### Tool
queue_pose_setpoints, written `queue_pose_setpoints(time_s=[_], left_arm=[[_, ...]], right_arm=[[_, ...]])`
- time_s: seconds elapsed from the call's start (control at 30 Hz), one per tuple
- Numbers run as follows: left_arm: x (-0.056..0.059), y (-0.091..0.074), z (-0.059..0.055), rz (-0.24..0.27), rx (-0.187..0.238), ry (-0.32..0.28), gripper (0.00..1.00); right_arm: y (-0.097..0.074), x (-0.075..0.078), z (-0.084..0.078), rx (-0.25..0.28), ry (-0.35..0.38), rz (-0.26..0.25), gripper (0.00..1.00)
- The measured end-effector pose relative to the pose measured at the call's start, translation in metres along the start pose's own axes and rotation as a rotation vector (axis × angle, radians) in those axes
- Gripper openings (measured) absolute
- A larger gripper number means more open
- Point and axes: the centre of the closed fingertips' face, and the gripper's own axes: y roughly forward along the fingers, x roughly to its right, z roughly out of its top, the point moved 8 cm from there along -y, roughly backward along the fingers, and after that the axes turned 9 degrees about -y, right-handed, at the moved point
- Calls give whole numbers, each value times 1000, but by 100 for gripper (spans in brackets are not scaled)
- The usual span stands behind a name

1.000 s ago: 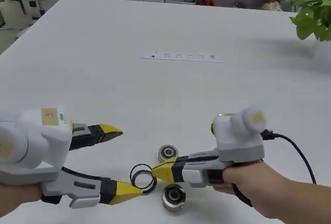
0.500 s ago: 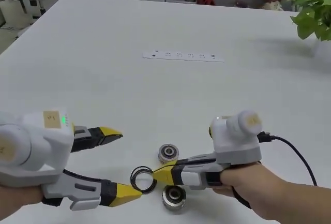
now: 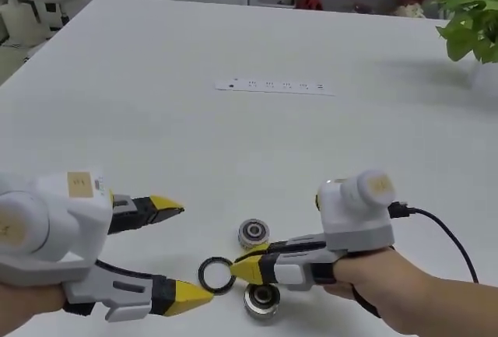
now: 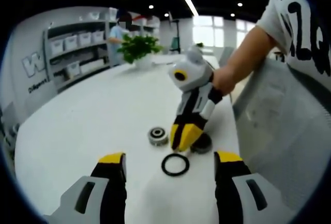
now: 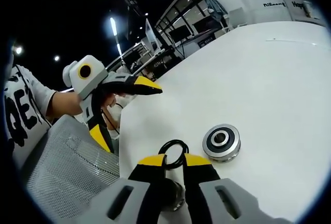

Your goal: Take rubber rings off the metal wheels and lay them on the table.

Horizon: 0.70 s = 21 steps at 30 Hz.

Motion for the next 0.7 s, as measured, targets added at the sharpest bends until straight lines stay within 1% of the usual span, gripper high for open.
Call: queue_pose_setpoints(time_s=[0.17,0.3,0.5,0.57,0.7], left_arm=[[0,-1,2,0,2,-1,71],[1,-4,4,3,8,-4,71],[2,-8,6,9,14,-4,71],[1,-10,7,14,18,-6,72],[1,-13,11,21,26,-7,72]], right_arm=[[-6,-1,6,14,-25,-8,14],[-12,-1,11,27,-56,-20,19],[-25,-5,21,51,-108,-35,28],[-31,-6,25,59,-137,-46,31],[-39,-10,30,69,-172,-56,37]])
